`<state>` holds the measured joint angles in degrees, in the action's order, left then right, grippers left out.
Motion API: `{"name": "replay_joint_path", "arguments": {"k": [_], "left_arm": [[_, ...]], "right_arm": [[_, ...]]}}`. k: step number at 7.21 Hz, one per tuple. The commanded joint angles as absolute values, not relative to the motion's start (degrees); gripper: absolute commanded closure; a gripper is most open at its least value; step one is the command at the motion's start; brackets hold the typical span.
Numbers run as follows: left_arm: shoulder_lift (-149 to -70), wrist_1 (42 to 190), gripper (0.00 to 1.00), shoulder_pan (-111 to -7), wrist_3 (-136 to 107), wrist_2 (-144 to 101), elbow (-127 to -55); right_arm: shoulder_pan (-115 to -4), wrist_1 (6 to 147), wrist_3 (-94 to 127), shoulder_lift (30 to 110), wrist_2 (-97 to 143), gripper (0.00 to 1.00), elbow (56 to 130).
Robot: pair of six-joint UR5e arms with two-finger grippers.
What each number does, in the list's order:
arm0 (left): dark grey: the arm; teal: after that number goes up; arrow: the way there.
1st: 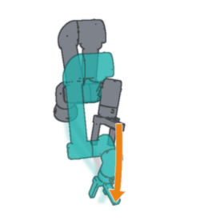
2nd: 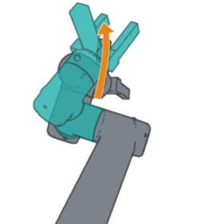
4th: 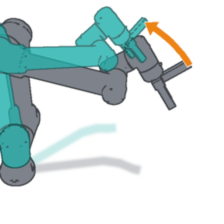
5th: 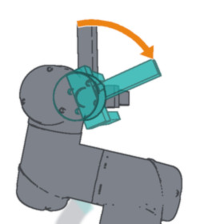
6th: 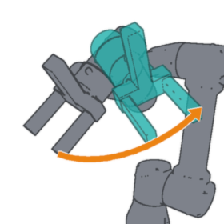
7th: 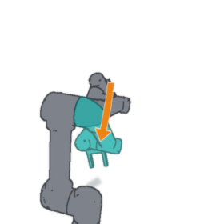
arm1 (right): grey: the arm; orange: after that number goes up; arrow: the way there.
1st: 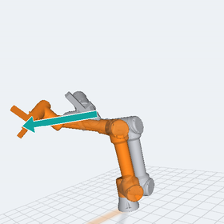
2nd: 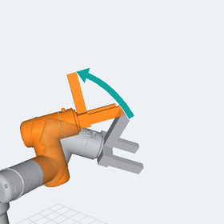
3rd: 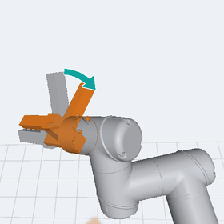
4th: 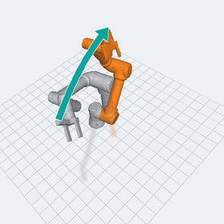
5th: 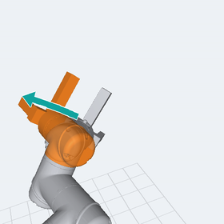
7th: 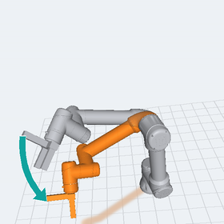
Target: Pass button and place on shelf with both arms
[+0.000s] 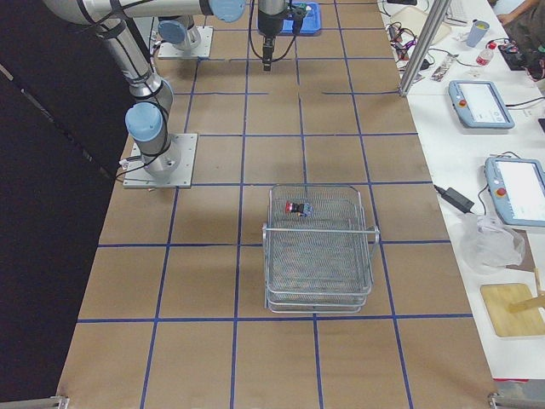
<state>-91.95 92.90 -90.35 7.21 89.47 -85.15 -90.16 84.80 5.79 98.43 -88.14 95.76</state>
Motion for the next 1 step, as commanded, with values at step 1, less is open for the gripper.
{"name": "replay_joint_path", "arguments": {"k": [1], "left_arm": [[-91.9,92.9,0.0,-90.4,7.2,89.5,-85.2]], "right_arm": [[-90.1,84.9,5.8,98.4,-88.1,0.0,95.7]]}}
